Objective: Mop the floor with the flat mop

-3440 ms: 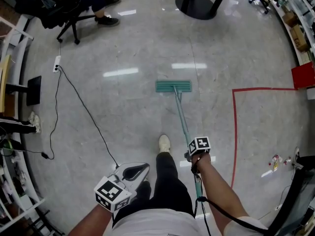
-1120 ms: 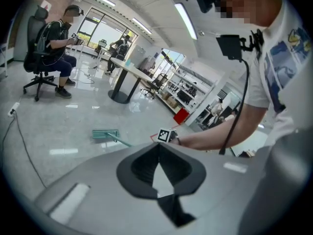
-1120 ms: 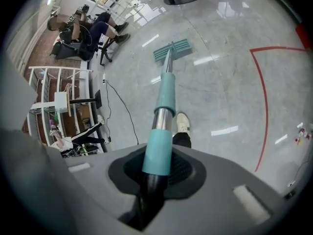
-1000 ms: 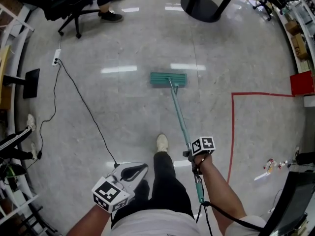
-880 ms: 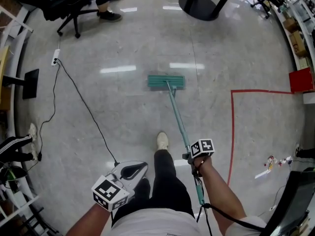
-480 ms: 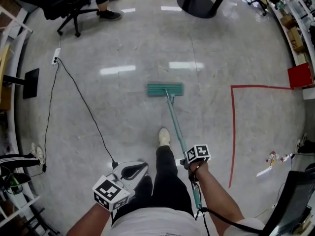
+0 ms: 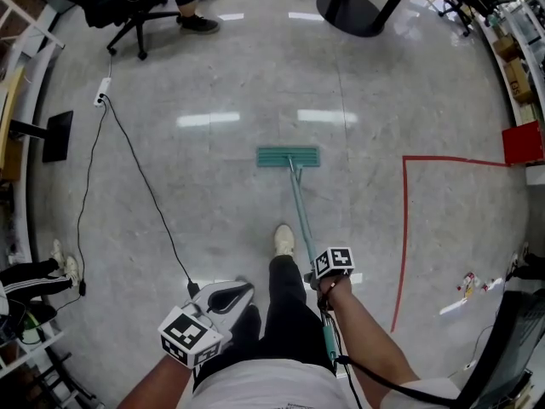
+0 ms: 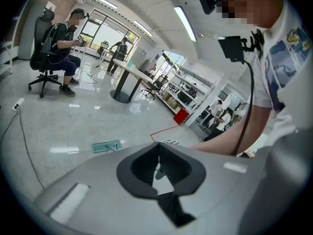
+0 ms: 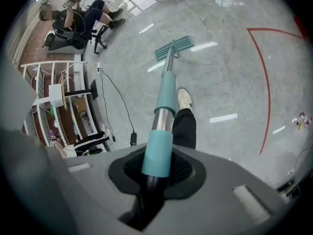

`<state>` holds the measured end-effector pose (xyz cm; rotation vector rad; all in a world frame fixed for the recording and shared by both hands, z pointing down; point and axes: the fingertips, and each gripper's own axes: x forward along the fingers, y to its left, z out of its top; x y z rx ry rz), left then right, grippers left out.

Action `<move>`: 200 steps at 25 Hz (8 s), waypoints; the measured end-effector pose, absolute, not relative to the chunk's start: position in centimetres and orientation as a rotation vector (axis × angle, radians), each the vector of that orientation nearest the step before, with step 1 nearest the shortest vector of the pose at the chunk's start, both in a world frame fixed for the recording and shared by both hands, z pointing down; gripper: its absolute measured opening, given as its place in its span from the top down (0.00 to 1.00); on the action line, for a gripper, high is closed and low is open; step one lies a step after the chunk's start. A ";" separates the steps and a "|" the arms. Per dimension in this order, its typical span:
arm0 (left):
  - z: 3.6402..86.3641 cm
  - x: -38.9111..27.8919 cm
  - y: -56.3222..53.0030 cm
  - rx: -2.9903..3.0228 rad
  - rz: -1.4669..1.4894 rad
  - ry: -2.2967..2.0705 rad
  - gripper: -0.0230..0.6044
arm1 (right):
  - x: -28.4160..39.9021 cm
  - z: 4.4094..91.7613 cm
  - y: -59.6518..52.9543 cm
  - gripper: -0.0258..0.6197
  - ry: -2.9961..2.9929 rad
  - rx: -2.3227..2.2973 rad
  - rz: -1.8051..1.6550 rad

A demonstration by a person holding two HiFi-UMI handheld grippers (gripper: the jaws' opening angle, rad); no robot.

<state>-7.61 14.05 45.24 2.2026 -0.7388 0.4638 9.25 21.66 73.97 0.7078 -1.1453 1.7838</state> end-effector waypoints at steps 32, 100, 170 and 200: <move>44.5 -5.2 6.4 2.128 0.463 -0.836 0.96 | 7.5 76.5 -0.5 0.87 -1.224 0.684 1.707; 46.1 -10.1 17.2 2.169 0.443 -0.776 0.96 | 5.2 74.7 20.3 0.88 -1.179 0.641 1.778; 44.1 -10.0 8.0 2.125 0.361 -0.988 0.96 | 3.4 72.7 -4.0 0.87 -1.380 0.645 1.721; 43.8 -21.7 26.2 2.355 0.403 -0.824 0.96 | 3.7 62.6 30.0 0.86 -1.480 0.814 1.842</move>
